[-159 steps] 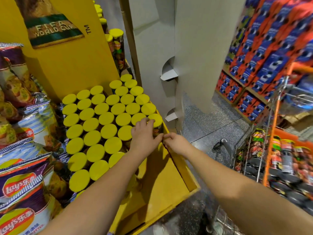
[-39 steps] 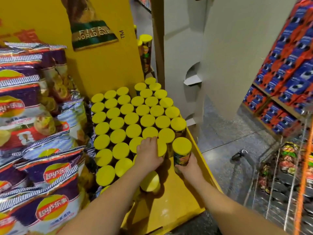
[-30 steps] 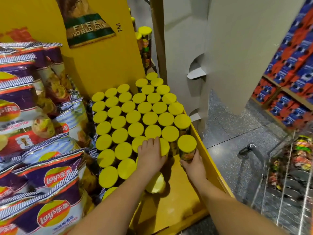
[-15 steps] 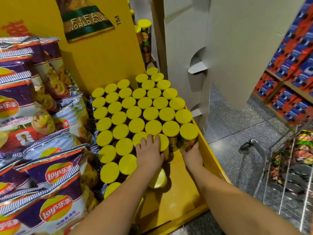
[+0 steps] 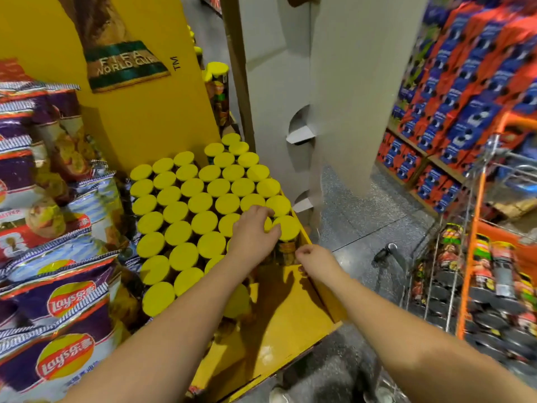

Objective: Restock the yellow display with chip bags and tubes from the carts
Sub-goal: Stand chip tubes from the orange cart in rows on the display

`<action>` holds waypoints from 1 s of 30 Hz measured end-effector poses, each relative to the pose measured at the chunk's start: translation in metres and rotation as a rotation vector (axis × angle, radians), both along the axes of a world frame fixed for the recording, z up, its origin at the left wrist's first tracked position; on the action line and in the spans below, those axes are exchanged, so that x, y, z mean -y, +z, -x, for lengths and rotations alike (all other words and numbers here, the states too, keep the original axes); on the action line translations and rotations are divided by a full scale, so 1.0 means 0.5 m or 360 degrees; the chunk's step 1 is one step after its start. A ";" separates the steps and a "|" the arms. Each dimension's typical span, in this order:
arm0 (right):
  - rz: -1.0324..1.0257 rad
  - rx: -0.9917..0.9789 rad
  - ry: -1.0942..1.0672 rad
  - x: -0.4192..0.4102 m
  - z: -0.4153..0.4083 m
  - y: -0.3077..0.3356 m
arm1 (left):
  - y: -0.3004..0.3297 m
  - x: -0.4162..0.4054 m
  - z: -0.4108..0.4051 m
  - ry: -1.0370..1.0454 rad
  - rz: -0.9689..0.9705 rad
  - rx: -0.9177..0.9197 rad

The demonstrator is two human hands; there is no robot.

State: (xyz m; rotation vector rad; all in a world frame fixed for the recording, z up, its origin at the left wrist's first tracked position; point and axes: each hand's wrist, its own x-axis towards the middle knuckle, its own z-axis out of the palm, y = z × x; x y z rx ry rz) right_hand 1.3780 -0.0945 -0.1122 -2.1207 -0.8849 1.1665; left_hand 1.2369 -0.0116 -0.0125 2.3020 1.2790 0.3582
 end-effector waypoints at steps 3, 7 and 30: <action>-0.0181 -0.0026 -0.0133 0.059 -0.076 0.083 | 0.053 0.032 -0.109 -0.0111 0.0109 0.0237; -0.0343 0.0051 -0.0321 0.173 -0.215 0.159 | 0.088 0.115 -0.282 -0.0376 0.0219 0.0363; 0.0290 -0.0022 -0.1075 0.739 -0.810 -0.168 | -0.329 0.575 -0.970 -0.0508 0.1051 -0.0574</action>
